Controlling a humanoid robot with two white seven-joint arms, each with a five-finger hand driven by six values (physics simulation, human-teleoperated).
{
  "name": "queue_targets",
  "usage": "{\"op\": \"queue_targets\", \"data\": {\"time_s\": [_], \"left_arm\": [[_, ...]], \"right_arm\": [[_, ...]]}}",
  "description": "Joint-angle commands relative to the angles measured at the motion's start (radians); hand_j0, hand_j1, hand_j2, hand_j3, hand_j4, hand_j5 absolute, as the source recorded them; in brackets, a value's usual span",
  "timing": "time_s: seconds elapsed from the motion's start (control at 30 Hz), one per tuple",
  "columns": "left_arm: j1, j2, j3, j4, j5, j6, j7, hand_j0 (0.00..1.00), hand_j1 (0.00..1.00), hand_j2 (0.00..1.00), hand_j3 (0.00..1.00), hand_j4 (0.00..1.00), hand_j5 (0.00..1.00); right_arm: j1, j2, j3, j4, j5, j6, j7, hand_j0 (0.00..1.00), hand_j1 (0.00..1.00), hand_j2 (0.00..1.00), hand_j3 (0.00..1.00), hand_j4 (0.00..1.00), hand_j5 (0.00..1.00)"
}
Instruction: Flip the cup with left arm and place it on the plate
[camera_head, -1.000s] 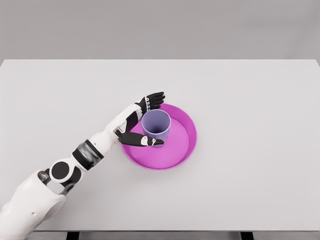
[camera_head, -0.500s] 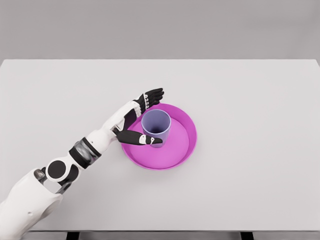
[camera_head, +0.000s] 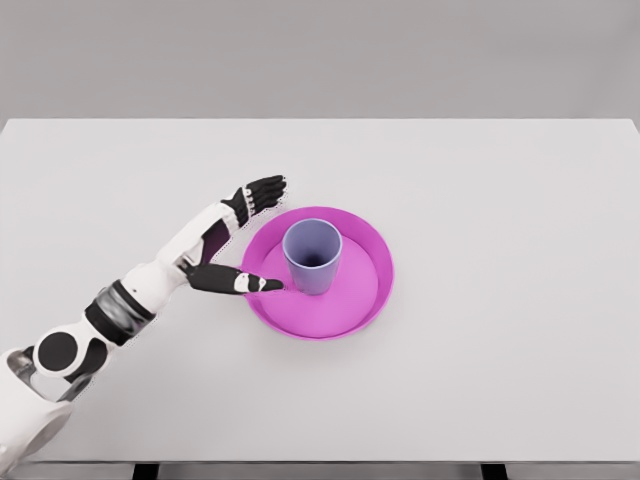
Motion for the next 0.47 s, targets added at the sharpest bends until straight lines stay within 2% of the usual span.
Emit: {"op": "queue_targets", "data": {"time_s": [0.0, 0.03, 0.17, 0.3, 0.43], "left_arm": [[0.0, 0.064, 0.061, -0.033, 0.005, 0.002, 0.001, 1.0, 1.0, 1.0, 1.0, 1.0, 1.0], [0.0, 0.067, 0.07, -0.033, 0.005, 0.002, 0.001, 1.0, 1.0, 1.0, 1.0, 1.0, 1.0], [0.035, 0.156, 0.179, -0.033, 0.005, -0.002, 0.001, 1.0, 1.0, 1.0, 1.0, 1.0, 1.0], [0.055, 0.185, 0.243, -0.033, 0.003, 0.007, 0.001, 1.0, 1.0, 1.0, 1.0, 1.0, 1.0], [0.106, 0.219, 0.329, -0.033, 0.003, 0.011, 0.001, 1.0, 1.0, 1.0, 1.0, 1.0, 1.0]], "right_arm": [[0.0, 0.0, 0.0, 0.0, 0.0, 0.0, 0.001, 1.0, 1.0, 1.0, 1.0, 1.0, 1.0], [0.0, 0.0, 0.0, 0.0, 0.0, 0.0, 0.001, 1.0, 1.0, 1.0, 1.0, 1.0, 1.0], [0.0, 0.0, 0.0, 0.0, 0.0, 0.0, 0.001, 1.0, 1.0, 1.0, 1.0, 1.0, 1.0], [0.0, 0.0, 0.0, 0.0, 0.0, 0.0, -0.001, 1.0, 1.0, 1.0, 1.0, 1.0, 1.0], [0.0, 0.0, 0.0, 0.0, 0.0, 0.0, 0.001, 1.0, 1.0, 1.0, 1.0, 1.0, 1.0]]}}
